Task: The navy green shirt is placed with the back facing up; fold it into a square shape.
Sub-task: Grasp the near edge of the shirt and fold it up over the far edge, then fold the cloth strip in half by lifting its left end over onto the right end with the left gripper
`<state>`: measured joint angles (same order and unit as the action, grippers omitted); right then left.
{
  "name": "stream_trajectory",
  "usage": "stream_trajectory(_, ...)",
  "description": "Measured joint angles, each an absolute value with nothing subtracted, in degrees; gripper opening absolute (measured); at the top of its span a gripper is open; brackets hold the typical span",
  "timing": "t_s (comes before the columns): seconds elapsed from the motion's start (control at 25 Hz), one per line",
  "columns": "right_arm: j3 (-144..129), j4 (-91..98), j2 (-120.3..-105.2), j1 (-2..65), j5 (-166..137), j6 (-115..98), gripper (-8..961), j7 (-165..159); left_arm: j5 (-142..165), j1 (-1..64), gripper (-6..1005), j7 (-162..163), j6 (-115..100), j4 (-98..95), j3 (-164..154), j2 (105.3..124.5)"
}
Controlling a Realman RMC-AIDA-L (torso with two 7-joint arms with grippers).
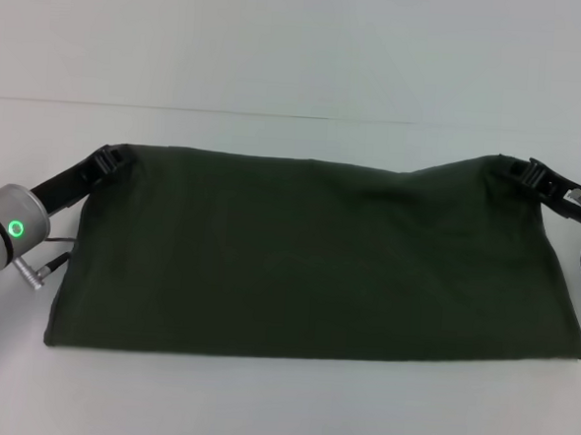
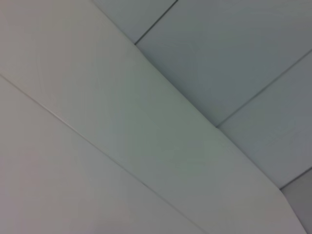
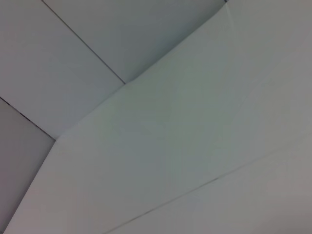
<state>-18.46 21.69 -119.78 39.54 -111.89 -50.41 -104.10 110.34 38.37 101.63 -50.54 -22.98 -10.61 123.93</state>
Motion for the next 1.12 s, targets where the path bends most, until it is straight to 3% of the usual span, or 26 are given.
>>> stream_trajectory(0.04, -18.5, 21.5, -119.79, 39.5, -111.0, -50.3, 97, -102.9, 109.4, 38.4, 61, 101.2, -49.6, -22.3, -10.6, 123.96)
stream_trajectory(0.28, -18.3, 21.1, -119.79, 39.3, -109.7, -50.1, 327, -100.6, 103.5, 38.4, 76, 99.4, -45.6, -18.9, -10.3, 124.03)
stream_trajectory(0.72, -17.9, 20.7, -119.71, 38.0, -109.3, -51.0, 534, -100.6, 102.6, 38.4, 318, 96.6, -45.7, -18.0, -10.6, 123.93)
stream_trajectory(0.92, -18.0, 20.7, -119.69, 37.3, -108.9, -52.5, 780, -100.5, 101.9, 38.2, 513, 96.1, -45.5, -17.7, -10.2, 123.93)
stream_trajectory(1.12, -18.0, 20.8, -119.63, 36.9, -108.6, -53.7, 884, -99.9, 101.6, 37.6, 703, 96.2, -45.1, -18.8, -11.7, 123.00)
